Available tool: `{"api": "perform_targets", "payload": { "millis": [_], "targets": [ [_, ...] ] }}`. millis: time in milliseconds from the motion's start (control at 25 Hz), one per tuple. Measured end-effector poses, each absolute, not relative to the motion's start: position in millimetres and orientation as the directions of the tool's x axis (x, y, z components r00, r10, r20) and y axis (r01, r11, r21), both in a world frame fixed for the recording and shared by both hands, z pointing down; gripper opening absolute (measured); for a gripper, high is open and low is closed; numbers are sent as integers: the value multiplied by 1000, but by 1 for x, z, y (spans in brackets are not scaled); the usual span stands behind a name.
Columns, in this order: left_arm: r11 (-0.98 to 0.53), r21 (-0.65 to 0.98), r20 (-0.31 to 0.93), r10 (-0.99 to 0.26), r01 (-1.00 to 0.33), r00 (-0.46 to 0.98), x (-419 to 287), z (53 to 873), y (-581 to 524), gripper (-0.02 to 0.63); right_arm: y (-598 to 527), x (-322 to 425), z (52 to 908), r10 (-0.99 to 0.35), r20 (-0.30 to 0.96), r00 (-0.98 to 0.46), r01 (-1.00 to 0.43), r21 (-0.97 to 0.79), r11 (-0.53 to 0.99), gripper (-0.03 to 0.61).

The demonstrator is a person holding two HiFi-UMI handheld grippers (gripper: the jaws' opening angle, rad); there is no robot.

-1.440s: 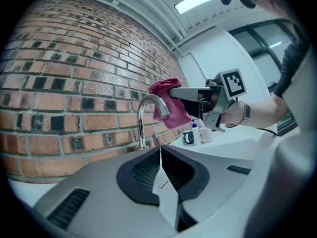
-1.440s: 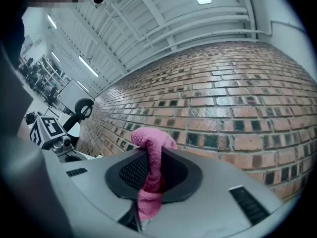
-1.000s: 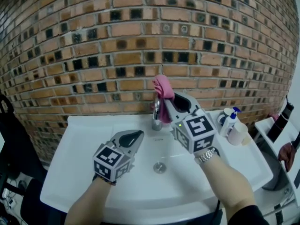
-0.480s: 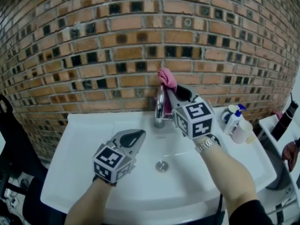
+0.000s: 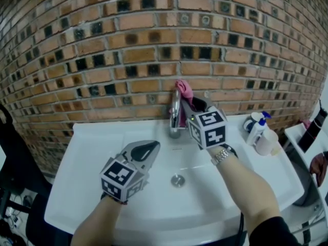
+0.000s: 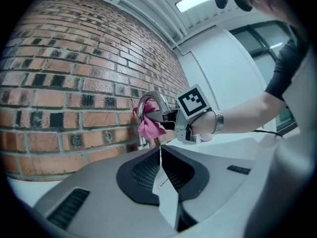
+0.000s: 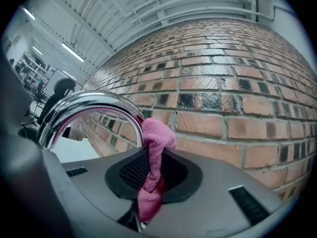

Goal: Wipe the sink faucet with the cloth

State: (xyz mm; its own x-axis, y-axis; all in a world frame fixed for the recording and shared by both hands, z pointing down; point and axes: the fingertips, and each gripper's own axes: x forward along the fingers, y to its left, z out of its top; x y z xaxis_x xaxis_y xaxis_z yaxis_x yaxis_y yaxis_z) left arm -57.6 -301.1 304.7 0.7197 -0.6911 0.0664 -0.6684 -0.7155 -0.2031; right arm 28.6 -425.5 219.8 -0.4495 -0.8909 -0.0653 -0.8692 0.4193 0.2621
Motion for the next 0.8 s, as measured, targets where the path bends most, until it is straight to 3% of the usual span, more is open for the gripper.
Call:
{"api": "perform_targets", "payload": {
  "millis": [800],
  "targets": [
    [-718,-217,58,-686,-661,726,-57,305,-301,17,-438,30,289,-906,97,-413,-873,242,424,60]
  ]
}}
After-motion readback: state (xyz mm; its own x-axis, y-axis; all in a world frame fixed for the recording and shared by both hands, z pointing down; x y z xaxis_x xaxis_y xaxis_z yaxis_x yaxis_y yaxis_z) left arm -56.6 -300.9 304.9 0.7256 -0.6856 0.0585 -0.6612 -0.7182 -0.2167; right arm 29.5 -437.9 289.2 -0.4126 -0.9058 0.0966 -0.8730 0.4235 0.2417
